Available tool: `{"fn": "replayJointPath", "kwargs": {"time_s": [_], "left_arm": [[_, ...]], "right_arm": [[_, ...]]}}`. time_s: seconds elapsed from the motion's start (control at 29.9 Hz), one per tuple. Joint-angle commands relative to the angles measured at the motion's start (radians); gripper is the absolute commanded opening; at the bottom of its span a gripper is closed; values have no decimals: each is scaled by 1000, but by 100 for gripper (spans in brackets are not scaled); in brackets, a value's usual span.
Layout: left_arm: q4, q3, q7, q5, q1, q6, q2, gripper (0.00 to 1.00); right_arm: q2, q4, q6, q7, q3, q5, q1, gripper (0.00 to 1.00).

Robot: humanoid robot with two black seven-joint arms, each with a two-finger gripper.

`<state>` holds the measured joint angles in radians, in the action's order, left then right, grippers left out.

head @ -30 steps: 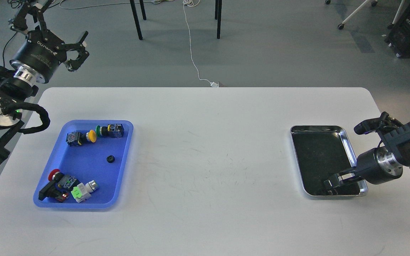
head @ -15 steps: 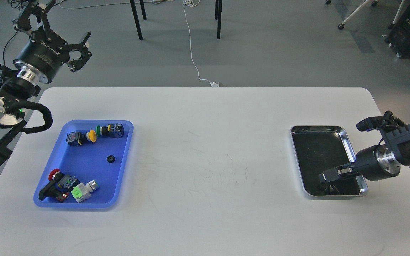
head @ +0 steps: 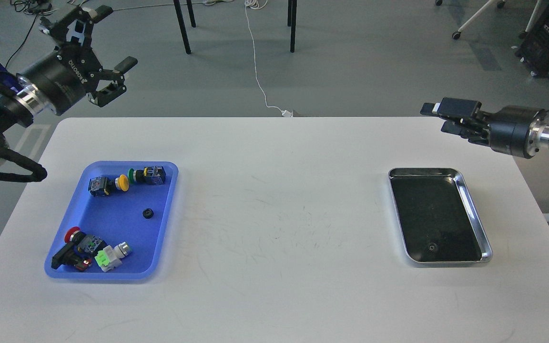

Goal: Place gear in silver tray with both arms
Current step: 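Open the right gripper and withdraw it from the silver tray, then reach the left gripper into the blue tray toward another black gear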

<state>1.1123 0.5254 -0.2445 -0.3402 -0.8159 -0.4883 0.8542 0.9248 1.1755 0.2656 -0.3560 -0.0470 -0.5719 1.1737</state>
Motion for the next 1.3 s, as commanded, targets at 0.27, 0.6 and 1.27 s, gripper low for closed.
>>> {"fn": "replayJointPath", "kwargs": {"time_s": [0.27,0.6,1.27], "left_arm": [[176,-136,-2,-448,14,0,126,98],[221,-231,-10,-1014,29,115,97,98],[98,-392,-12,-1613,93,410,-15,74]], "right_arm": [[-70,-13,-34,-9,169,736,-150,93],[-361,-410,137,5,530,794,-278,95],[-408,-203,223,-9,868,796,-792,96]]}}
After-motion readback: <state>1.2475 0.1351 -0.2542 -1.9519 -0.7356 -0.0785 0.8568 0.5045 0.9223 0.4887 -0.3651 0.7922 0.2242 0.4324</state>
